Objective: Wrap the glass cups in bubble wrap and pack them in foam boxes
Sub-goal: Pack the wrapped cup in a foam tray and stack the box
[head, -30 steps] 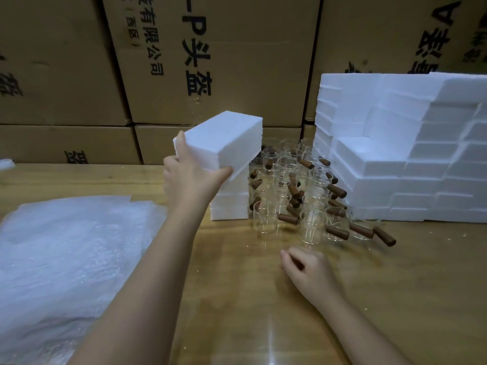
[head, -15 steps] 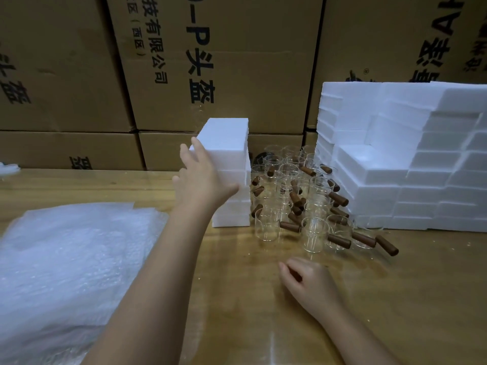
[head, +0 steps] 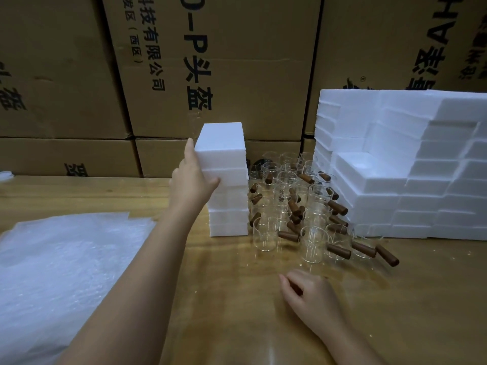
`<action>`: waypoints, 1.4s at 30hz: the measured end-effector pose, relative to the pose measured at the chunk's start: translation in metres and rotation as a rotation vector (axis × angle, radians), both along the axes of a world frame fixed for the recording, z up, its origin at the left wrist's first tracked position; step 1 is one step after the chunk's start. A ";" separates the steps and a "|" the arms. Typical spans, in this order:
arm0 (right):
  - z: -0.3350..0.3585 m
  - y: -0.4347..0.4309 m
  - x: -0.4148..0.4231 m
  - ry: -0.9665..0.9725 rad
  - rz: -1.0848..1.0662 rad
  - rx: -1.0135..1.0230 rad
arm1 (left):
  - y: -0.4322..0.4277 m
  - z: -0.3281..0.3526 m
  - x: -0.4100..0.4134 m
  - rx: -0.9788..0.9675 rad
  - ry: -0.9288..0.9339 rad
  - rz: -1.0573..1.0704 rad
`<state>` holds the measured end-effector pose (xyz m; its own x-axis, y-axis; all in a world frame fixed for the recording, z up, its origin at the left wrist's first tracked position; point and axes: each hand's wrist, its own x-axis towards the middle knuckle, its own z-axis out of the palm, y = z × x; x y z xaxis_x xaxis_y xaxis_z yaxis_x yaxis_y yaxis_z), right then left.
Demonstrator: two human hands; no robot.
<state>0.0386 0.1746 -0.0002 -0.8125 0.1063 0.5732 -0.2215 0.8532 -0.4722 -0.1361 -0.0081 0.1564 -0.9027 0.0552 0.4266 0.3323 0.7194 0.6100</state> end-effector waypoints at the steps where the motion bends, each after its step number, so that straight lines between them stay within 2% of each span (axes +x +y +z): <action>1: -0.001 0.000 0.000 -0.002 0.000 0.001 | 0.001 0.000 -0.004 -0.007 -0.001 0.006; 7: 0.003 0.000 -0.001 0.020 0.016 0.018 | 0.009 0.004 -0.034 -0.185 0.058 0.013; 13: 0.005 0.000 -0.003 0.039 0.023 0.036 | 0.021 0.017 -0.072 -0.321 0.031 0.028; 23: 0.002 0.004 -0.008 0.149 0.034 0.048 | 0.047 0.027 -0.130 -0.340 -0.016 0.000; 42: 0.009 0.001 -0.011 0.102 -0.050 0.065 | 0.065 0.019 -0.197 -0.266 -0.059 -0.018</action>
